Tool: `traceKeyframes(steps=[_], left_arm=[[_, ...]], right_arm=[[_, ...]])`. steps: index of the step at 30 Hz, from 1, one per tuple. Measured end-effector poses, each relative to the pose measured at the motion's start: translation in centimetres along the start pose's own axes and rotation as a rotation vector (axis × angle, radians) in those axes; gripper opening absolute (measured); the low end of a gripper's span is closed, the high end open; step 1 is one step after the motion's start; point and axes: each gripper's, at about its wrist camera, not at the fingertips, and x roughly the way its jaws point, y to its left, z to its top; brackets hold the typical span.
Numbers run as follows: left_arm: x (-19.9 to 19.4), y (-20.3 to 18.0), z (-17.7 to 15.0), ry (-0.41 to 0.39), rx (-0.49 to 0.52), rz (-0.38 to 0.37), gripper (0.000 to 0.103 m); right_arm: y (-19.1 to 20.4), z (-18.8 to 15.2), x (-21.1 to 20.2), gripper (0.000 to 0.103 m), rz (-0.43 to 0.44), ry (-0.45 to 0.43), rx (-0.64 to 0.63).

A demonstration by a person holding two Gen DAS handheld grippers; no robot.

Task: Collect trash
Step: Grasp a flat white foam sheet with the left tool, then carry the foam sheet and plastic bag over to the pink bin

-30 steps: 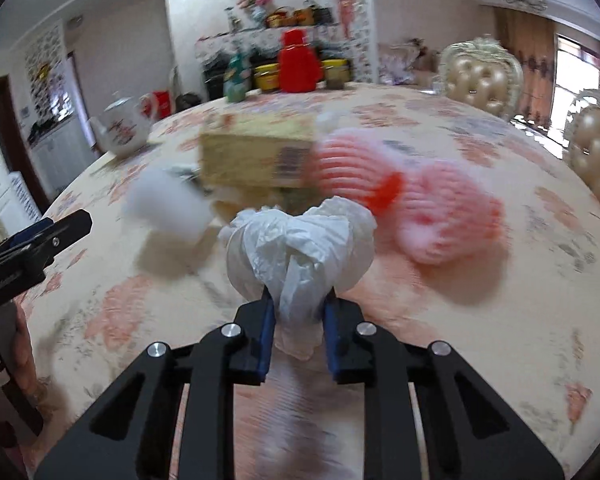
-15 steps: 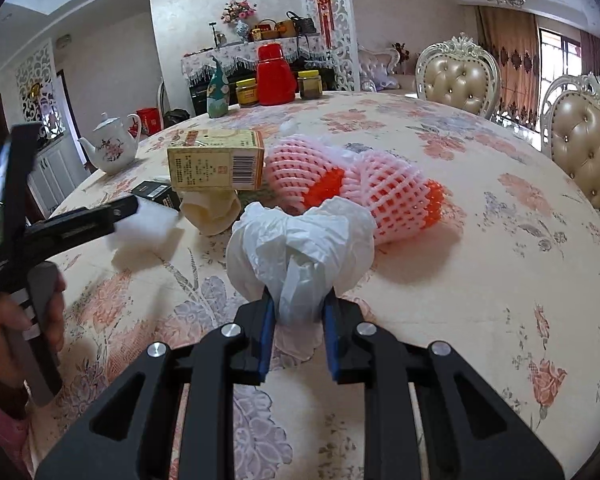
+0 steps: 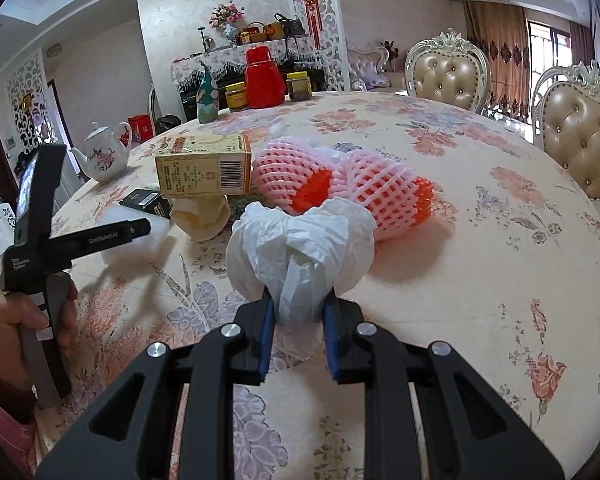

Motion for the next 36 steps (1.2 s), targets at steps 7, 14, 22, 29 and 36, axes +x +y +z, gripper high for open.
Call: traceKeyframes(steps=[7, 14, 22, 29, 36], left_arm=[[-3.5, -0.8, -1.0, -0.127, 0.047, 0.013, 0.06], [-7.4, -1.7, -2.9, -0.203, 0.094, 0.002, 0.06], [-11.7, -3.9, -6.0, -0.288, 0.153, -0.03, 0.06], [-13.4, -6.6, -7.4, -0.328, 0.217, -0.059, 0.06], [-14.4, -9.5, -7.8, -0.348, 0.255, -0.114, 0.06]], right_arm=[[0.1, 0.1, -0.1, 0.021, -0.016, -0.005, -0.009], [0.1, 0.1, -0.5, 0.021, -0.01, -0.024, -0.002], [1.3, -0.6, -1.8, 0.021, 0.005, -0.056, -0.034], [1.0, -0.4, -4.6, 0.021, 0.003, -0.117, -0.042], [-0.9, -0.6, -6.8, 0.021, -0.021, -0.154, -0.022]])
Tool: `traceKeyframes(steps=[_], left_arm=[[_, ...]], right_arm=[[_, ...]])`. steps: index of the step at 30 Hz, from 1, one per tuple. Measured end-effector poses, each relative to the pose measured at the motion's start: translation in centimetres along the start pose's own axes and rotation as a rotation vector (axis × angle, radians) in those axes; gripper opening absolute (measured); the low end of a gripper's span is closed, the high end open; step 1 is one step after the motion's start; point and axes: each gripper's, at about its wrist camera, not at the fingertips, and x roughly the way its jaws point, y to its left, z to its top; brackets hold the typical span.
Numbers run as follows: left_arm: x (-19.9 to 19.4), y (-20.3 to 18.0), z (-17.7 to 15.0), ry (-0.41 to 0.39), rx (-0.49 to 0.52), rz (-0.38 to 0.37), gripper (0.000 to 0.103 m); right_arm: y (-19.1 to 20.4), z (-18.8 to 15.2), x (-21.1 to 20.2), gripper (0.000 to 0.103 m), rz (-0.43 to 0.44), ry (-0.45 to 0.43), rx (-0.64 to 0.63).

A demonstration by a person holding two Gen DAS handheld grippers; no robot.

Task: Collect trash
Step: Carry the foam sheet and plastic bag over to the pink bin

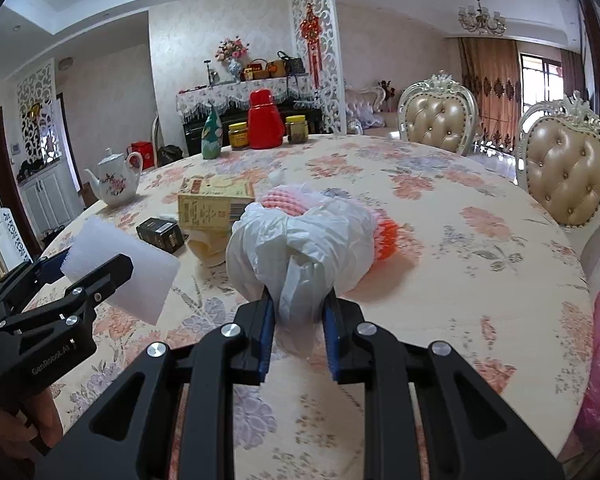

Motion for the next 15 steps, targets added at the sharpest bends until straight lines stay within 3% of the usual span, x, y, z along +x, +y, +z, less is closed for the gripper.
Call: traceKeyframes(steps=[15], left_arm=[[0.4, -9.3, 1.0, -0.041, 0.086, -0.159, 0.06]], right_arm=[[-8.3, -1.4, -5.6, 0.021, -0.133, -0.061, 0.085]])
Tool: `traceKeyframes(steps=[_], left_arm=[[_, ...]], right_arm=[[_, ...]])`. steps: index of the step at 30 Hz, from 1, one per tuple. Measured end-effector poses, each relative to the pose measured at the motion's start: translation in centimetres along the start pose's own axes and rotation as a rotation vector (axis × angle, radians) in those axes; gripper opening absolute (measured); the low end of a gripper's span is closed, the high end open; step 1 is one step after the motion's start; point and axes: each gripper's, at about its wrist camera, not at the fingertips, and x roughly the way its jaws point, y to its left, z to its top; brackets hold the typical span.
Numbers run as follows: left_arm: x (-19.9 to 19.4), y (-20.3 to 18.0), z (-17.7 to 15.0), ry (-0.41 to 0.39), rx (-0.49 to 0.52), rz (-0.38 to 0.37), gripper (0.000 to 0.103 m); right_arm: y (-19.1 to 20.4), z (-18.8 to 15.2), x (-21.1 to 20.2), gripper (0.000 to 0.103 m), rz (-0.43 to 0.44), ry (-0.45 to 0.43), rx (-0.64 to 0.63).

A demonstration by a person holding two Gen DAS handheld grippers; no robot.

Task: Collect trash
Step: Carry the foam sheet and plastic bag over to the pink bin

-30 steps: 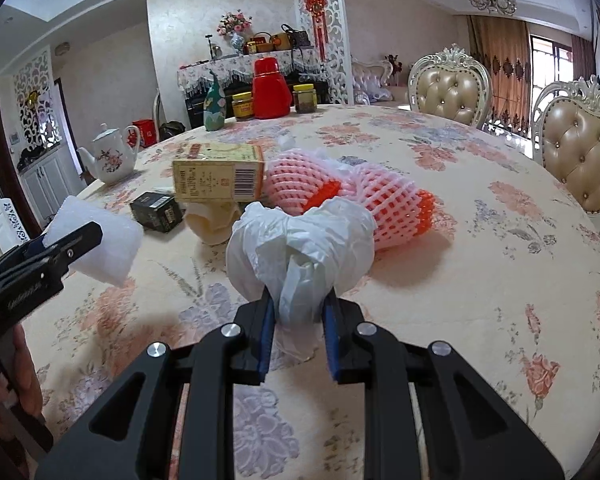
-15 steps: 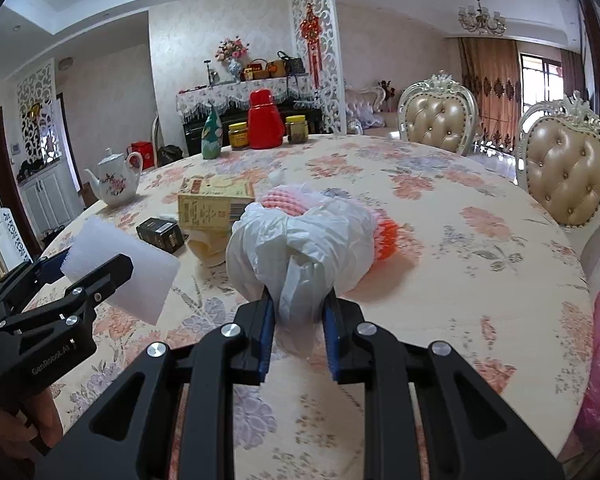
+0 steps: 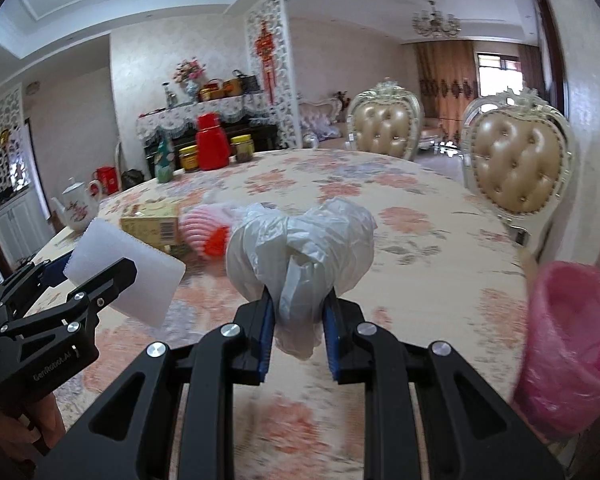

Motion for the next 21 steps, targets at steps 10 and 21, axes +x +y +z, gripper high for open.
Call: traceKeyframes(steps=[10, 21], left_arm=[[2.1, -6.9, 0.7, 0.004, 0.049, -0.14, 0.06], [4.3, -14.0, 1.5, 0.012, 0.09, -0.281, 0.06]], right_arm=[[-6.7, -0.3, -3.3, 0.021, -0.113, -0.033, 0.04], [-15.4, -1.5, -7.1, 0.022, -0.27, -0.054, 0.132]])
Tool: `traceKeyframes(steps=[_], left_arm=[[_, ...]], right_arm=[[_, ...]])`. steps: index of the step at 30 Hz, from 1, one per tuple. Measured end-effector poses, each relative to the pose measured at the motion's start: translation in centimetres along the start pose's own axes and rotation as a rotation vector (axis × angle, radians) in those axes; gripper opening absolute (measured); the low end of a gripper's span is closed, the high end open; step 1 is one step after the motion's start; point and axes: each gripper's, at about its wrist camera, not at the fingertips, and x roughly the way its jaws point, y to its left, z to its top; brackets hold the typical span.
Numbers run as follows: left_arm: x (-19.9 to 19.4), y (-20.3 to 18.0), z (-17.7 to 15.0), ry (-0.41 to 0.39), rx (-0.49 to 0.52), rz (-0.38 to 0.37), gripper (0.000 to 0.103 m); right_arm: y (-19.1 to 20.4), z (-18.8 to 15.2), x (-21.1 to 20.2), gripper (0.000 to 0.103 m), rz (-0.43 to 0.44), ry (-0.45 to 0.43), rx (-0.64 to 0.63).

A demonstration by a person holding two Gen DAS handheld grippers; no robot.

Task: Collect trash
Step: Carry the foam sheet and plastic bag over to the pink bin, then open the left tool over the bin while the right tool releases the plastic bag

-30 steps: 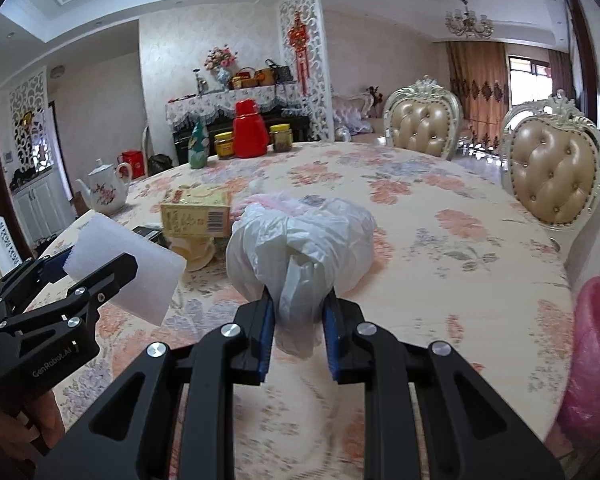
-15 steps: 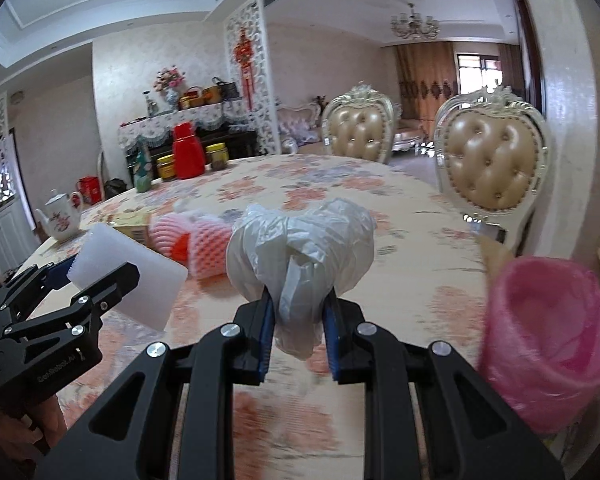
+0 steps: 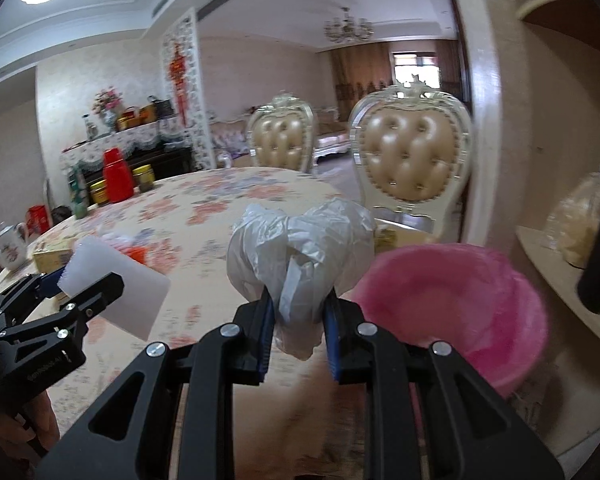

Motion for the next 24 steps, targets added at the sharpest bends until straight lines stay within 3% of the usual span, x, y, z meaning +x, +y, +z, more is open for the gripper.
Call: traceKeyframes(steps=[13, 24], left_arm=[[4.1, -8.4, 2.5, -0.008, 0.038, -0.187, 0.06], [10.1, -13.8, 4.3, 0.062, 0.056, -0.309, 0.06]], right_arm=[[-9.5, -0.7, -1.0, 0.022, -0.187, 0.005, 0.079], [-15.0, -1.3, 1.2, 0.028, -0.25, 0.042, 0.115]])
